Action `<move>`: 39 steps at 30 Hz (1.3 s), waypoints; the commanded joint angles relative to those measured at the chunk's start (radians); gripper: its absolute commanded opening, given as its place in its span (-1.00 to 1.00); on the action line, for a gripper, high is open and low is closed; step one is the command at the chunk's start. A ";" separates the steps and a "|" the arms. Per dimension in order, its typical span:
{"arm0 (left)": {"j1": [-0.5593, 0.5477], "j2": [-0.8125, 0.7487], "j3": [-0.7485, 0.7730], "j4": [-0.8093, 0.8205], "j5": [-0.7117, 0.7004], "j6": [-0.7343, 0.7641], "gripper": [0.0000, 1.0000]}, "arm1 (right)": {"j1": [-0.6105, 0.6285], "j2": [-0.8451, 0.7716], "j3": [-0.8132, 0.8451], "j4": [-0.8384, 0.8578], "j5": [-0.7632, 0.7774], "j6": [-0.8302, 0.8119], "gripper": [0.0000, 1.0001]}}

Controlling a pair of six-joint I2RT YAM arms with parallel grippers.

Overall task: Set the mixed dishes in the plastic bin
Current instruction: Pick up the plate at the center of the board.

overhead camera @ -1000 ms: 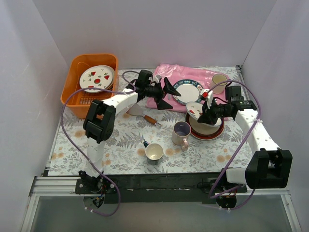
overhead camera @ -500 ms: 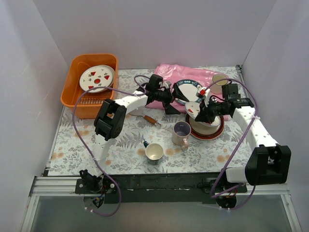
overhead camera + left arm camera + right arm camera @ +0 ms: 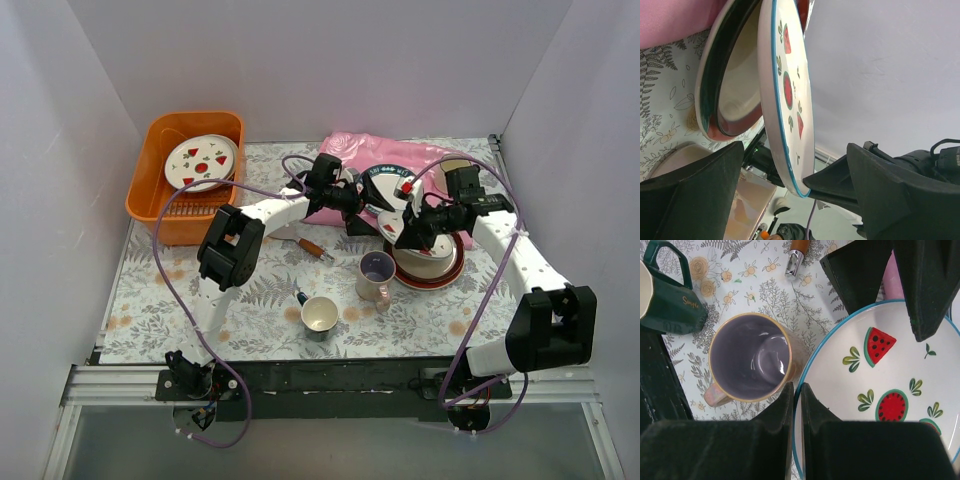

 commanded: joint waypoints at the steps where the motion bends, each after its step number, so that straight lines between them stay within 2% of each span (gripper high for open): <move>1: -0.009 0.008 0.040 0.004 0.030 -0.005 0.62 | 0.026 0.014 0.082 0.105 -0.033 -0.022 -0.97; 6: -0.012 0.014 0.052 0.011 0.040 -0.011 0.44 | 0.045 0.037 0.104 0.111 -0.026 -0.019 -0.97; 13: -0.013 0.020 0.040 0.068 0.079 -0.045 -0.44 | 0.053 0.042 0.093 0.114 -0.013 -0.018 -0.97; 14: -0.013 0.018 0.039 0.077 0.082 -0.047 -0.65 | 0.053 0.039 0.090 0.113 -0.010 -0.020 -0.97; 16: -0.013 0.015 0.036 0.085 0.088 -0.050 -0.78 | 0.053 0.034 0.082 0.109 -0.007 -0.028 -0.97; 18: -0.013 0.012 0.039 0.093 0.093 -0.050 -1.00 | 0.053 0.027 0.075 0.103 -0.001 -0.032 -0.97; 25: 0.002 -0.015 0.040 0.186 0.114 -0.073 -1.00 | 0.051 -0.012 0.078 0.070 0.008 -0.074 -0.97; 26: 0.005 -0.023 0.037 0.200 0.117 -0.076 -1.00 | 0.048 -0.015 0.079 0.063 0.002 -0.086 -0.91; 27: 0.014 -0.041 0.033 0.214 0.119 -0.082 -1.00 | 0.042 -0.021 0.084 0.048 -0.004 -0.094 -0.69; 33: 0.071 -0.110 -0.001 0.298 0.128 -0.100 -1.00 | -0.019 -0.045 0.150 -0.012 -0.085 -0.112 0.06; 36: 0.097 -0.144 -0.004 0.297 0.133 -0.082 -1.00 | -0.053 -0.058 0.199 -0.038 -0.139 -0.115 0.28; 39: 0.121 -0.176 -0.009 0.289 0.139 -0.062 -1.00 | -0.079 -0.064 0.248 -0.045 -0.188 -0.108 0.37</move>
